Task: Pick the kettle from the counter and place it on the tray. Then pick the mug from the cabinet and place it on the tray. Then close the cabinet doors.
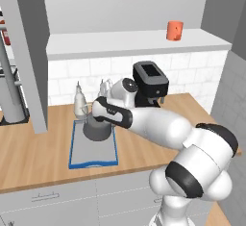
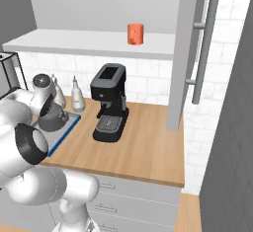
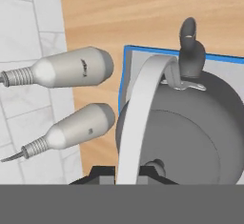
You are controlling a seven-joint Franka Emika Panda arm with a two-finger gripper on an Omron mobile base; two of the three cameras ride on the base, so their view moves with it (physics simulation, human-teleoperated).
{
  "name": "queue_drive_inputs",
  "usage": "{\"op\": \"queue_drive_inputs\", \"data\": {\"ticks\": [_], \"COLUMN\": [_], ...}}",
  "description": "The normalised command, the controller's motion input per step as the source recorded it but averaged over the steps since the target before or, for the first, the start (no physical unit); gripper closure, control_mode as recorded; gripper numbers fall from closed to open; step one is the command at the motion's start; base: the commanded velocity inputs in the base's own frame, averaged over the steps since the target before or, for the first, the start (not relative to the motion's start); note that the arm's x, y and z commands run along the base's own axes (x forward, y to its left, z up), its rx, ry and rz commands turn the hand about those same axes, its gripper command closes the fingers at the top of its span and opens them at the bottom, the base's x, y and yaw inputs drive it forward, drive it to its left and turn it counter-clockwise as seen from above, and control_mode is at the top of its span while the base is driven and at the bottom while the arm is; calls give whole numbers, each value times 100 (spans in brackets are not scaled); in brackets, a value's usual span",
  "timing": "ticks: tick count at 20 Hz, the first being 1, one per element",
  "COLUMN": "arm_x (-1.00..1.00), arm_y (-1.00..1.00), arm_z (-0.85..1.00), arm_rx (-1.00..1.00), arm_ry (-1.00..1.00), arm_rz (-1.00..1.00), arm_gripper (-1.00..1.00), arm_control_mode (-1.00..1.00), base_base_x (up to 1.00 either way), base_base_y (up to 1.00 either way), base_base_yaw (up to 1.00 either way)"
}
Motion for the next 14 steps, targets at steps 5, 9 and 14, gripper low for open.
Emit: {"op": "queue_drive_inputs", "data": {"ticks": [5,9,14], "arm_x": [15,11,10], "arm_y": [0,0,1], "arm_z": [-11,-12,-10], "arm_rx": [0,0,2], "arm_ry": [0,0,0], "arm_rz": [-1,-1,-1], "arm_gripper": [100,100,100], "arm_control_mode": [-100,-100,-100], "base_base_x": [0,0,0], "base_base_y": [0,0,0], "base_base_yaw": [0,0,0]}}
